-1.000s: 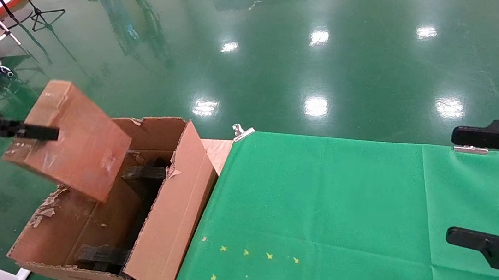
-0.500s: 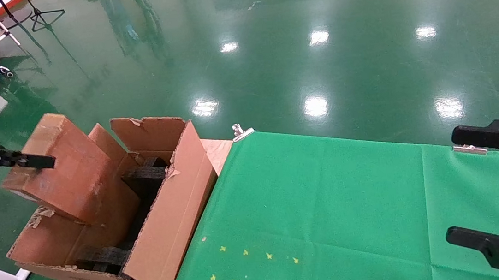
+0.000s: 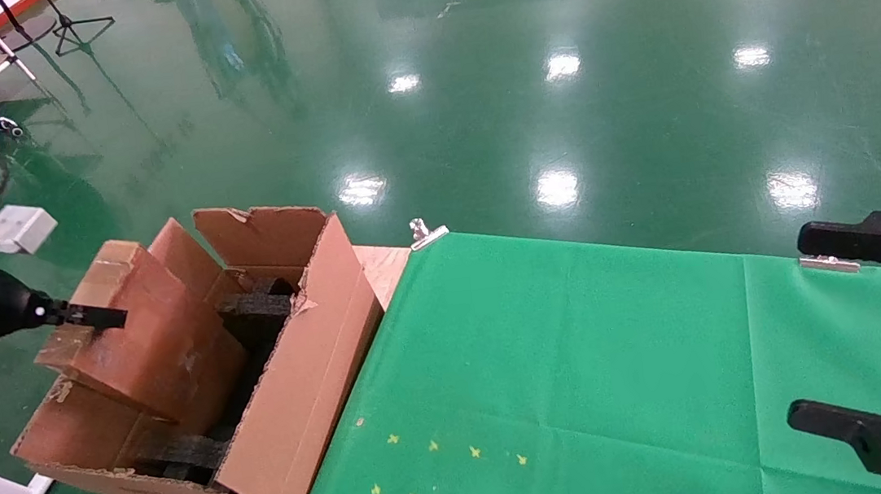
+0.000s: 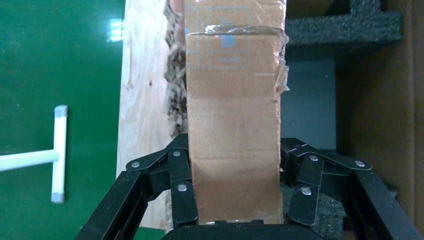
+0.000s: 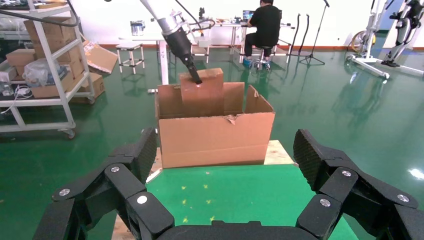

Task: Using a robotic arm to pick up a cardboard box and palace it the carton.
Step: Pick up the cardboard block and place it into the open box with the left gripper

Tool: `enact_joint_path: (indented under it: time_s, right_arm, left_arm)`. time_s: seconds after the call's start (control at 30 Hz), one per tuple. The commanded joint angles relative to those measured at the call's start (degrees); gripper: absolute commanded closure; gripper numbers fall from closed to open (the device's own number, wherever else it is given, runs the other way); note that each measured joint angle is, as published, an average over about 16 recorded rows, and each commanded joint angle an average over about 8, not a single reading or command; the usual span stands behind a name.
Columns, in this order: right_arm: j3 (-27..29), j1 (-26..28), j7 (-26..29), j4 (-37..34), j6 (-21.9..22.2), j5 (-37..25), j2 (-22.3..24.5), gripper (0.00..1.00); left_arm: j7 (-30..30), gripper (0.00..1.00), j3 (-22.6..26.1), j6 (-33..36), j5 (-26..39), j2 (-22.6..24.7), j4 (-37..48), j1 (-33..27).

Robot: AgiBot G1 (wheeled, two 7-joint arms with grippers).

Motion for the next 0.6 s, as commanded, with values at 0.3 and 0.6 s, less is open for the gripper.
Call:
enact_joint_path:
  time_s: [0.3,0.6]
  right_arm:
    - [0.0,0.0,0.0,0.0,0.0,0.0,0.0,0.0]
    - [0.0,0.0,0.0,0.0,0.0,0.0,0.0,0.0]
  left_arm:
    - [2.5,1.0,0.1,-3.6,-0.1,3.4,7.5,1.5]
    - [2.8,1.0,-0.2,-6.1,-0.5,5.3,12.4,3.6]
